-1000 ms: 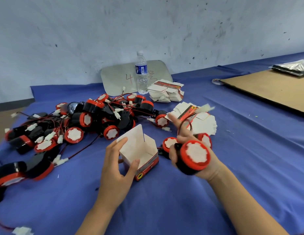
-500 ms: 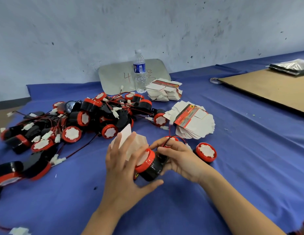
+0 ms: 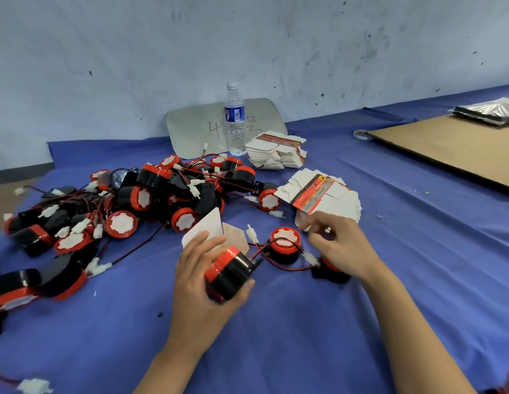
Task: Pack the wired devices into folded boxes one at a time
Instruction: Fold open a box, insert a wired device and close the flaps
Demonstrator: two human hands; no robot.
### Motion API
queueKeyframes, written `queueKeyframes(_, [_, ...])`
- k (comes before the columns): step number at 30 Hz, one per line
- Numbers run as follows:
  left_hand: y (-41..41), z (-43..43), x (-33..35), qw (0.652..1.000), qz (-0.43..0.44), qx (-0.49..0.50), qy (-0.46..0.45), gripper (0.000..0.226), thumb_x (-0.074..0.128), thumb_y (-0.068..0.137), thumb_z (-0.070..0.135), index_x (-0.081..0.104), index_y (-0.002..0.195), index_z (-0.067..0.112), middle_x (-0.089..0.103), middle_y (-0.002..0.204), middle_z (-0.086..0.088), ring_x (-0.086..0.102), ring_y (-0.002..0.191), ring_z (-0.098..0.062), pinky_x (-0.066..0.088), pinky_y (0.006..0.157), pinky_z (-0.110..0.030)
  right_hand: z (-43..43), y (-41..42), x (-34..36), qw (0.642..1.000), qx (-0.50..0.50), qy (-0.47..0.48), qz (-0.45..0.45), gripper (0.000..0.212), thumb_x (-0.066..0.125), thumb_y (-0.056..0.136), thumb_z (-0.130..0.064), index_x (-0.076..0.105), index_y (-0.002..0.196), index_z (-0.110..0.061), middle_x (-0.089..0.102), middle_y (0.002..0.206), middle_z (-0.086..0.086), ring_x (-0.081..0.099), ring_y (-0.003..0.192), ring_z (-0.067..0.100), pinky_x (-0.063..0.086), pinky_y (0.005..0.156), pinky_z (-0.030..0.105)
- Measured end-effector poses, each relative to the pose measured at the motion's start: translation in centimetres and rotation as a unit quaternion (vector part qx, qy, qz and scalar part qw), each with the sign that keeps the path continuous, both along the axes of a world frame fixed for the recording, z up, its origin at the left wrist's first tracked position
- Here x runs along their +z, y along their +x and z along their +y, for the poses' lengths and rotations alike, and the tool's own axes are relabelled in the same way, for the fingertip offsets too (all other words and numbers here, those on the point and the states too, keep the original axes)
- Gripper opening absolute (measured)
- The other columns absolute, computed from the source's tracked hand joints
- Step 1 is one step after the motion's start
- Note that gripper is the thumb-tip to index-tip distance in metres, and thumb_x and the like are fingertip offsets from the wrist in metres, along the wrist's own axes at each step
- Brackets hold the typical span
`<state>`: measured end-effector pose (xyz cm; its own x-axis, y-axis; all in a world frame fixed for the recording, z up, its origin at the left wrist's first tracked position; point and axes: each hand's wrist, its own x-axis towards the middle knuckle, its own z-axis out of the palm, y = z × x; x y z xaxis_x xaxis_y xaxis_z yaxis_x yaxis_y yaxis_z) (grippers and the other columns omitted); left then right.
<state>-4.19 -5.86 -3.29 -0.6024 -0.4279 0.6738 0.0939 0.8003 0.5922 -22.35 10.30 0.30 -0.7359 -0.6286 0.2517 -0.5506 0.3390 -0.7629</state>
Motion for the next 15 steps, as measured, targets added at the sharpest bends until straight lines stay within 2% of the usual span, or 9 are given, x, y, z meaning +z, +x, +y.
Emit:
queueKeyframes(2, [0.04, 0.08, -0.02, 1.0, 0.01, 0.001, 0.017, 0.048, 0.066, 0.073, 0.047, 0.059, 0.113, 0.021, 0.057, 0.127, 0.009, 0.042, 0.133, -0.015, 0.038, 0.108, -0.047, 0.45, -0.67, -0.3, 0.991, 0.035, 0.115, -0.051, 0.024, 0.055, 0.066, -0.028, 0.06, 0.086, -0.038, 0.064, 0.069, -0.009, 0.058, 0.072, 0.011, 0.051, 0.077, 0.039])
queueKeyframes(3, [0.06, 0.07, -0.01, 1.0, 0.016, 0.002, 0.024, 0.049, 0.066, 0.073, 0.046, 0.06, 0.113, 0.018, 0.057, 0.126, 0.007, 0.044, 0.132, -0.017, 0.039, 0.107, -0.046, 0.56, -0.78, -0.39, 0.988, 0.043, 0.135, -0.058, 0.025, 0.06, 0.068, -0.025, 0.058, 0.089, -0.039, 0.065, 0.07, -0.01, 0.059, 0.072, 0.011, 0.052, 0.079, 0.041])
queueKeyframes(5, [0.15, 0.09, 0.07, 0.999, 0.024, 0.002, 0.04, 0.05, 0.066, 0.073, 0.045, 0.06, 0.114, 0.017, 0.057, 0.126, 0.008, 0.045, 0.131, -0.015, 0.04, 0.107, -0.041, 0.64, -0.89, -0.56, 0.987, 0.057, 0.137, -0.057, 0.027, 0.067, 0.072, -0.022, 0.056, 0.09, -0.037, 0.067, 0.072, -0.012, 0.061, 0.072, 0.011, 0.053, 0.079, 0.041])
queueKeyframes(7, [0.21, 0.15, 0.19, 0.998, 0.028, -0.002, 0.052, 0.048, 0.066, 0.073, 0.045, 0.058, 0.114, 0.022, 0.057, 0.126, 0.009, 0.046, 0.131, -0.014, 0.039, 0.107, -0.036, 0.64, -1.08, -0.57, 0.982, 0.068, 0.171, -0.042, 0.021, 0.069, 0.073, -0.028, 0.056, 0.087, -0.036, 0.067, 0.074, -0.019, 0.061, 0.075, 0.007, 0.053, 0.078, 0.036])
queueKeyframes(9, [0.27, 0.18, 0.24, 0.998, 0.029, -0.005, 0.058, 0.048, 0.067, 0.072, 0.046, 0.058, 0.114, 0.025, 0.057, 0.126, 0.009, 0.047, 0.13, -0.014, 0.04, 0.107, -0.033, 0.65, -1.16, -0.58, 0.973, 0.079, 0.215, -0.005, 0.011, 0.069, 0.076, -0.035, 0.059, 0.078, -0.037, 0.065, 0.074, -0.022, 0.06, 0.075, 0.001, 0.051, 0.076, 0.029])
queueKeyframes(11, [0.31, 0.2, 0.2, 0.998, 0.029, -0.004, 0.057, 0.047, 0.067, 0.072, 0.046, 0.058, 0.113, 0.025, 0.058, 0.125, 0.007, 0.048, 0.129, -0.015, 0.041, 0.106, -0.036, 0.65, -1.09, -0.56, 0.968, 0.088, 0.233, 0.023, 0.015, 0.068, 0.082, -0.037, 0.06, 0.069, -0.04, 0.063, 0.072, -0.023, 0.057, 0.074, 0.0, 0.048, 0.074, 0.024])
queueKeyframes(15, [0.32, 0.3, 0.4, 0.998, 0.033, -0.011, 0.058, 0.045, 0.069, 0.071, 0.045, 0.054, 0.113, 0.037, 0.058, 0.125, 0.008, 0.051, 0.125, -0.014, 0.043, 0.103, -0.034, 0.46, -0.94, -0.53, 0.971, 0.097, 0.216, 0.045, 0.018, 0.063, 0.09, -0.036, 0.059, 0.074, -0.043, 0.063, 0.075, -0.02, 0.054, 0.078, 0.007, 0.046, 0.078, 0.029])
